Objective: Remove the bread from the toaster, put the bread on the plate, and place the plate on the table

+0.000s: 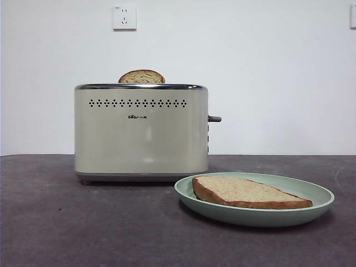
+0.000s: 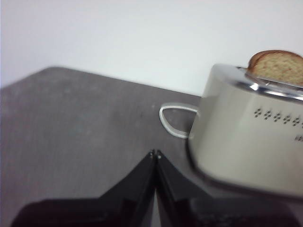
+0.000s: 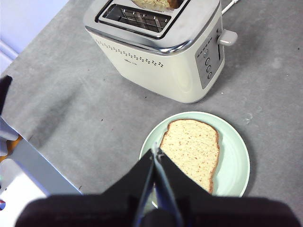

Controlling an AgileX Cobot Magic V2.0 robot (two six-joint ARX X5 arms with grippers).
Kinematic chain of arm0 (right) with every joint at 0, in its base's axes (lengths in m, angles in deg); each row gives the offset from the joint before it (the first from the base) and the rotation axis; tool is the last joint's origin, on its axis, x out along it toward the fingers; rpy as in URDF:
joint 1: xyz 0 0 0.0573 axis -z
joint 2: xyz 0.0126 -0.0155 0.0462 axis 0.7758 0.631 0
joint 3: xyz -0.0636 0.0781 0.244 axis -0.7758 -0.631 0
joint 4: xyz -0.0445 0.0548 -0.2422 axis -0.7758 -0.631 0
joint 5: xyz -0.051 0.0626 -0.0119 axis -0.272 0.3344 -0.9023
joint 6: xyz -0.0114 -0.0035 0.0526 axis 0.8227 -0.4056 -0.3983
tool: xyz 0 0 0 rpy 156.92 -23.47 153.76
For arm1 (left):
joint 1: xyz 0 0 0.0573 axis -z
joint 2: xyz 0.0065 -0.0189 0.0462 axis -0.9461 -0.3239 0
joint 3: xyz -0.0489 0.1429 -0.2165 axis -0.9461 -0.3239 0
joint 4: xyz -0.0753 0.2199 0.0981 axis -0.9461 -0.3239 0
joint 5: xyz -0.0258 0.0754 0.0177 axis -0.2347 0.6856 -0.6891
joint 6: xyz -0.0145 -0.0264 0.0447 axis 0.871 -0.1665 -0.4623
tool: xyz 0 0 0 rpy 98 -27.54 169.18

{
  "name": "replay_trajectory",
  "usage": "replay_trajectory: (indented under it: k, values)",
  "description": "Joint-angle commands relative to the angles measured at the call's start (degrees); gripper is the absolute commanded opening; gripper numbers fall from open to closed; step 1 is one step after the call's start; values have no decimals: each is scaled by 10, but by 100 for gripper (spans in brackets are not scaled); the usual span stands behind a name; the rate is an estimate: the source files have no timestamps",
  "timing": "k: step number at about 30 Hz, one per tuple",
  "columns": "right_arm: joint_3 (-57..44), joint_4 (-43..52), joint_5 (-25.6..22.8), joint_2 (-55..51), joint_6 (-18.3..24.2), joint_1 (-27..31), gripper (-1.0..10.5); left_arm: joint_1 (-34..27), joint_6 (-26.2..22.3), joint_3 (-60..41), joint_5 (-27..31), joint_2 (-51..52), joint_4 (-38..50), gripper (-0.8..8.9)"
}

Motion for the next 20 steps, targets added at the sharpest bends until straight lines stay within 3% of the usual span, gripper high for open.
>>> replay_trajectory:
  k: [1,8,20]
  values:
    - [0,2,-2,0,0,0,1,-5,29,-7,-5,2,-15,-3]
    - [0,2,-1,-2,0,0,1,-6,-19,-7,-18,2,-69,-3]
    - [0,2,-2,-2,0,0,1,-7,-16,-7,-14,0,-64,-3]
